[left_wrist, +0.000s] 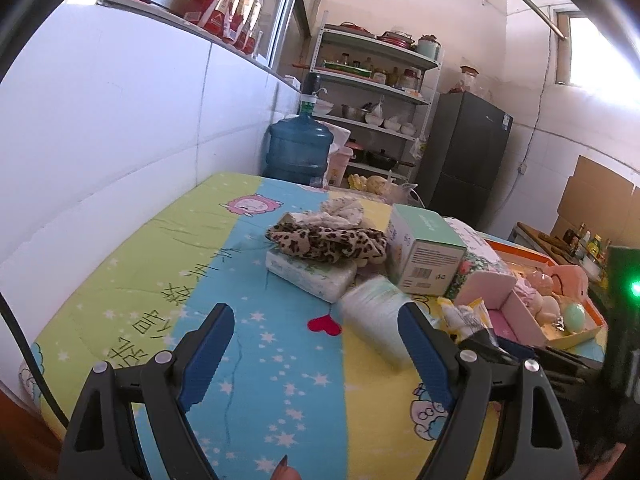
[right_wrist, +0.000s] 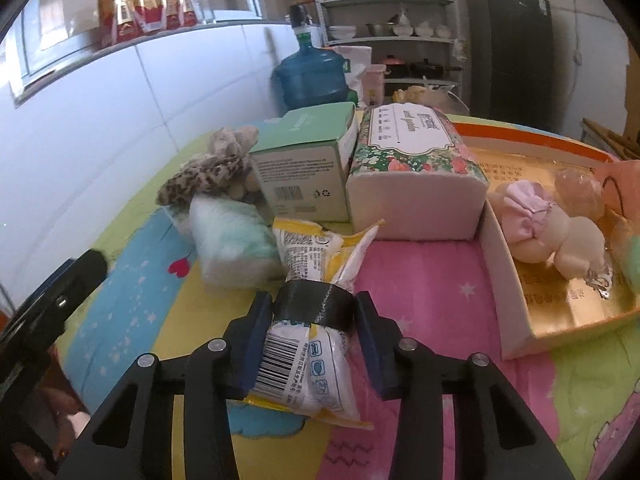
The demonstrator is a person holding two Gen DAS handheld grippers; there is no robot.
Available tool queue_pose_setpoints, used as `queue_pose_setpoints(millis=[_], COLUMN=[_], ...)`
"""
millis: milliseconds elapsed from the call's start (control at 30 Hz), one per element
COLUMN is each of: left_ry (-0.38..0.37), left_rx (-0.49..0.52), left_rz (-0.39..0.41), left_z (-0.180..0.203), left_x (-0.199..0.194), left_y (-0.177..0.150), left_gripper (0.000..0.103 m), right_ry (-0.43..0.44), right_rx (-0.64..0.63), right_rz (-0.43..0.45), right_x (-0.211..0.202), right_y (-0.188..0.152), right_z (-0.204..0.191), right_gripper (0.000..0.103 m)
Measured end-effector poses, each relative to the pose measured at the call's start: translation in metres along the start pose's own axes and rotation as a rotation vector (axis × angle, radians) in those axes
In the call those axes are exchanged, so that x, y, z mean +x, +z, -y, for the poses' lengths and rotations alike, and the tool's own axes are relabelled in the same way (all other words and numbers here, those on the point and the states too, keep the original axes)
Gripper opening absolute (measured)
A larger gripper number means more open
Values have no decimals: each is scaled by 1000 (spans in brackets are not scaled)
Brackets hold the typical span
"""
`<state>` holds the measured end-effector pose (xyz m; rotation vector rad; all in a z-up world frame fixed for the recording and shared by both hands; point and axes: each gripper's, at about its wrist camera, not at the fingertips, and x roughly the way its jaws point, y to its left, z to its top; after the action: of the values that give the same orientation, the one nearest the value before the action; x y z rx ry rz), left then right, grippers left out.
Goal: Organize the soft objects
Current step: 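Grasp the white wipes pack with the left gripper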
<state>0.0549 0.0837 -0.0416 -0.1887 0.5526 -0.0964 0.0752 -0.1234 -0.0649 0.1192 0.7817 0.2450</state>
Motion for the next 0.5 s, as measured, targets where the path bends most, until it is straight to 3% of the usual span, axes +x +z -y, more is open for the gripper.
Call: queue_pose_setpoints(millis=[267, 500], left_ry=[-13, 38], left_rx=[-21, -59], left_rz=[-43, -105], left_z=[20, 37], left_x=[16, 42], left_y=[0, -3], left_gripper=[84, 84], right_ry=[20, 92], right_rx=[1, -7], right_rz=[110, 190], right_x=[-44, -64], right_y=[-6, -1], right_z=[16, 26], right_gripper=[41, 41])
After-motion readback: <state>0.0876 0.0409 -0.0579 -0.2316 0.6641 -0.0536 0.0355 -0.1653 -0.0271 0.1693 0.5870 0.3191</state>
